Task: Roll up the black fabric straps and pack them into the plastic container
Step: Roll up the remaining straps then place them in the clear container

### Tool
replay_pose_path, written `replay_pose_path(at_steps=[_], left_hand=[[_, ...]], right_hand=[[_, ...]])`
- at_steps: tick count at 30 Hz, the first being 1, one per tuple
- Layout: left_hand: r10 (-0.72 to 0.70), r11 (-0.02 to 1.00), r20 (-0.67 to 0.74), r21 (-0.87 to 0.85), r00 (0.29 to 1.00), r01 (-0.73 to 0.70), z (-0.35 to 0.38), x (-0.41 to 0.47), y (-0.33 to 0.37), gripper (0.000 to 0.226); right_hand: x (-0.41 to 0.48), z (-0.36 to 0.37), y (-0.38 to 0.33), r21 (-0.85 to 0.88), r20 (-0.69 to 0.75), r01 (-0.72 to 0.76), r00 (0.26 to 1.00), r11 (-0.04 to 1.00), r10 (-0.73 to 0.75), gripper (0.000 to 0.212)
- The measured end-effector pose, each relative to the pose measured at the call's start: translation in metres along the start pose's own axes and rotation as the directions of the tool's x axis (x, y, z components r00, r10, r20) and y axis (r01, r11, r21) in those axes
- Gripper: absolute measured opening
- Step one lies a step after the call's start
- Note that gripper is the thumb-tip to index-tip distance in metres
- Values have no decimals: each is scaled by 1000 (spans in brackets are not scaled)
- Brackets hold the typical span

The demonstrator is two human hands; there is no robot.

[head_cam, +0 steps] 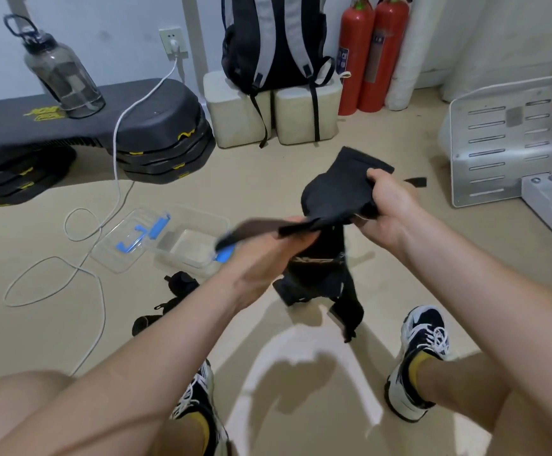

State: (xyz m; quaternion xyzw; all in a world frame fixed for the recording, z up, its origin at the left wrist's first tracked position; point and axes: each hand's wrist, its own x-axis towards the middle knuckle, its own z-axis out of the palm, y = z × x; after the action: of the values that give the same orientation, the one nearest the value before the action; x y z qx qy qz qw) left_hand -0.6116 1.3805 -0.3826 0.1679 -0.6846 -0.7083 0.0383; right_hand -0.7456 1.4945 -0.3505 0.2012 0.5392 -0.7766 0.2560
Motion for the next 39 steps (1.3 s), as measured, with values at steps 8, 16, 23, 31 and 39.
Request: replay_pose_path(at_steps=[8,16,23,31,39], left_hand=[[-252,948,-268,-263,930,181,-18,12,23,23],[-296,953,-260,-19,919,301,-26,5,27,15],[-329,942,-128,18,936,334,-29,-1,31,26],[-261,958,-60,104,963,266,-43,-20,63,30],[-195,712,-253,628,948,314,-51,-19,62,50]], right_hand=[[0,-7,6,-738,175,173,983,652,-63,38],[-14,-9,5,-875,475,474,880,102,-15,44],[-18,-10,19,-695,629,538,776,477,42,41],[18,-24,27,-892,424,452,842,8,-334,27],[9,-13,26,-693,374,463,886,553,-273,21]])
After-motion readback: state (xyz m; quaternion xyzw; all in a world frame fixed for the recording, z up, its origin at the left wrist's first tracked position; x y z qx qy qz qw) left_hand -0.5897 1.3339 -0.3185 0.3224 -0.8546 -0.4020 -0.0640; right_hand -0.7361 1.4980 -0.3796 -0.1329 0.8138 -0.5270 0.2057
